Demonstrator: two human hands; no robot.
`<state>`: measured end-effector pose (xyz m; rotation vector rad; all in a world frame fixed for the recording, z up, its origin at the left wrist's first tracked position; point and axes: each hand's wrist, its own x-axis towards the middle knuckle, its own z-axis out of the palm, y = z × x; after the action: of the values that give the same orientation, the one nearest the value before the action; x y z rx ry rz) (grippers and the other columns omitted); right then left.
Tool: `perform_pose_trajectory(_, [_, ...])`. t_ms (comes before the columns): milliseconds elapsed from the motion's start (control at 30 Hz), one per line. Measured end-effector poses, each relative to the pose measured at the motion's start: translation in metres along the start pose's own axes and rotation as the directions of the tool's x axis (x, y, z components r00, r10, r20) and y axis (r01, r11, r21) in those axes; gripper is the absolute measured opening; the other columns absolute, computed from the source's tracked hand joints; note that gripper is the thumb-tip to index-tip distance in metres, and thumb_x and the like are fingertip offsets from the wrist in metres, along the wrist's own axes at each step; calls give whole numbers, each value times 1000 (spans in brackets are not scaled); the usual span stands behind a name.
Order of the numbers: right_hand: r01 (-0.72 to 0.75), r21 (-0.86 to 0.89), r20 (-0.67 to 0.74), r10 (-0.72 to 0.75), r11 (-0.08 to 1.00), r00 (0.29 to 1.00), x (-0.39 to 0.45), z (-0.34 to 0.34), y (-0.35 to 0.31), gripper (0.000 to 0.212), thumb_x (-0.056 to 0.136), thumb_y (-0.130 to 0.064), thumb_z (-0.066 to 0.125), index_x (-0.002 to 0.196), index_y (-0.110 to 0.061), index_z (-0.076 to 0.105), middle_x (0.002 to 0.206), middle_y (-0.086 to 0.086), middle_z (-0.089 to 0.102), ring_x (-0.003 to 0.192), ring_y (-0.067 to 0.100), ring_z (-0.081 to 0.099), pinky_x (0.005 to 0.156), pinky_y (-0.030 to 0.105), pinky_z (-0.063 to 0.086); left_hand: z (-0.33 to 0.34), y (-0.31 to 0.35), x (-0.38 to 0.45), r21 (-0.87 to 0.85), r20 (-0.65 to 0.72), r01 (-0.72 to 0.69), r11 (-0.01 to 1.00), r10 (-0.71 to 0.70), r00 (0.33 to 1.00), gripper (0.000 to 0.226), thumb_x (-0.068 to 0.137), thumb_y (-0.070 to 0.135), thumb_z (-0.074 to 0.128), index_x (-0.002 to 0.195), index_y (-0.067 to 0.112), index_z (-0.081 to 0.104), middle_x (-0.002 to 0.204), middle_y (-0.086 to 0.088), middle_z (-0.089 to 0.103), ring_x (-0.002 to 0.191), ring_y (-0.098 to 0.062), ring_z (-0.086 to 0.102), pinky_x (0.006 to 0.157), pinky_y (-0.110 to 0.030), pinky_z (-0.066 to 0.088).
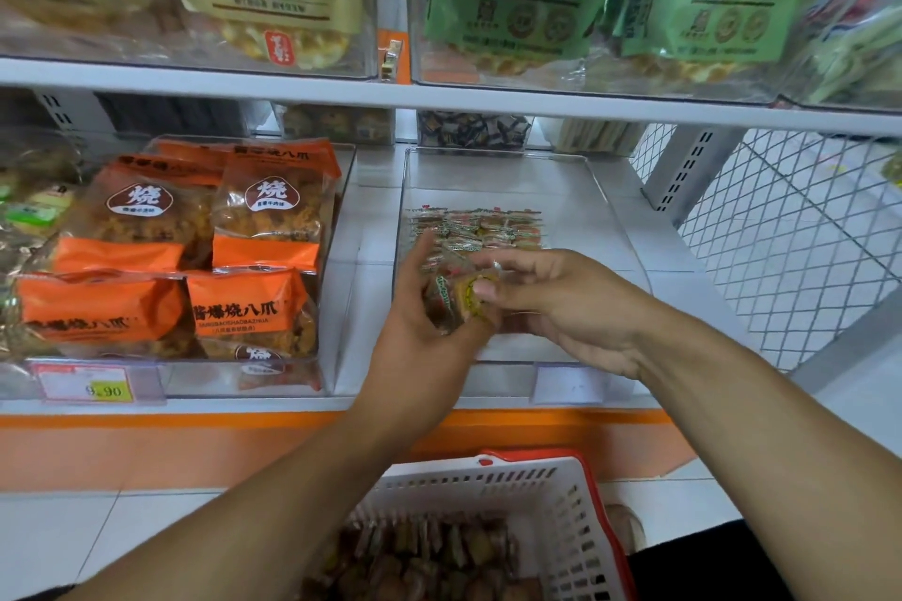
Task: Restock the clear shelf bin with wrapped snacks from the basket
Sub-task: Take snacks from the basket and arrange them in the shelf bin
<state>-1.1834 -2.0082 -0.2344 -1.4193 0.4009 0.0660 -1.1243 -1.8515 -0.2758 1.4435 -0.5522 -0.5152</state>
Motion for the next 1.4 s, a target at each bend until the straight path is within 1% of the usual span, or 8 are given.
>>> perform_pose_trajectory(167, [33, 69, 9, -34, 997, 999, -6, -5, -6, 57, 76, -8, 71, 131, -3, 58, 109, 14, 74, 93, 21, 73, 79, 27, 59, -5, 6, 7, -325, 22, 124, 938, -124, 992, 49, 93, 11, 62, 137, 32, 55, 102, -1, 68, 95, -27, 65, 94, -62, 53])
perform_pose_trajectory(433, [56, 418, -268, 64, 907, 961, -3, 19, 5, 26, 95, -8, 62, 118, 2, 65, 114, 21, 70, 100, 29, 71, 81, 37, 62, -9, 10, 10, -434, -91, 18, 901, -64, 994, 35, 102, 3, 49, 130, 21, 58, 128, -8, 68, 107, -22, 71, 83, -32, 60])
perform_pose_trajectory(700, [30, 510, -177, 71, 860, 982, -7, 35, 9, 29, 95, -9, 60, 122, 3, 63, 114, 23, 70, 105, 34, 70, 80, 42, 61, -10, 14, 10, -394, -123, 18, 919, -72, 990, 39, 101, -1, 46, 129, 19, 61, 116, -1, 74, 109, -18, 69, 86, -25, 53])
perform_pose_trajectory(867, [80, 201, -160, -48, 976, 986, -5, 18, 4, 40, 90, 6, 61, 128, -6, 60, 122, 17, 68, 105, 23, 68, 95, 34, 56, -15, 13, 9, -362, -14, 118, 925, -131, 991, 31, 100, 23, 51, 129, 20, 62, 124, -6, 70, 115, -24, 65, 101, -42, 48])
perform_pose_trajectory(1067, [84, -24, -44, -85, 996, 995, -4, 8, 11, 51, 82, 15, 66, 119, -20, 64, 99, -2, 75, 95, 12, 72, 80, 23, 58, -5, 12, 9, -142, 26, 182, 973, -180, 983, 58, 79, 28, 50, 137, 35, 52, 134, -4, 63, 121, -31, 61, 110, -60, 41])
perform_pose_trajectory(1167, [98, -381, -142, -163, 919, 976, 0, -8, 1, 54, 74, 4, 81, 120, -18, 61, 111, 4, 68, 97, 22, 69, 85, 34, 57, -6, 8, 8, -22, 59, 131, 991, -130, 990, 68, 87, 20, 50, 152, 32, 33, 147, 4, 52, 127, -10, 54, 106, -24, 47])
perform_pose_trajectory(1233, [31, -664, -207, -224, 747, 952, 2, -20, -6, 56, 70, -9, 86, 116, -25, 59, 114, -1, 62, 91, 21, 65, 76, 33, 52, -8, 6, 4, 126, 21, 21, 992, -24, 999, 62, 96, 4, 46, 152, 29, 34, 146, 14, 49, 113, 19, 50, 81, 3, 42])
perform_pose_trajectory(1400, [-208, -784, -241, 23, 584, 970, 18, -26, 11, 49, 74, -10, 79, 113, -26, 55, 107, 2, 63, 86, 22, 65, 70, 35, 54, -12, 5, -6, 435, -139, -128, 891, 207, 968, 56, 93, -6, 49, 132, 34, 49, 120, 34, 45, 109, 24, 45, 82, -2, 43])
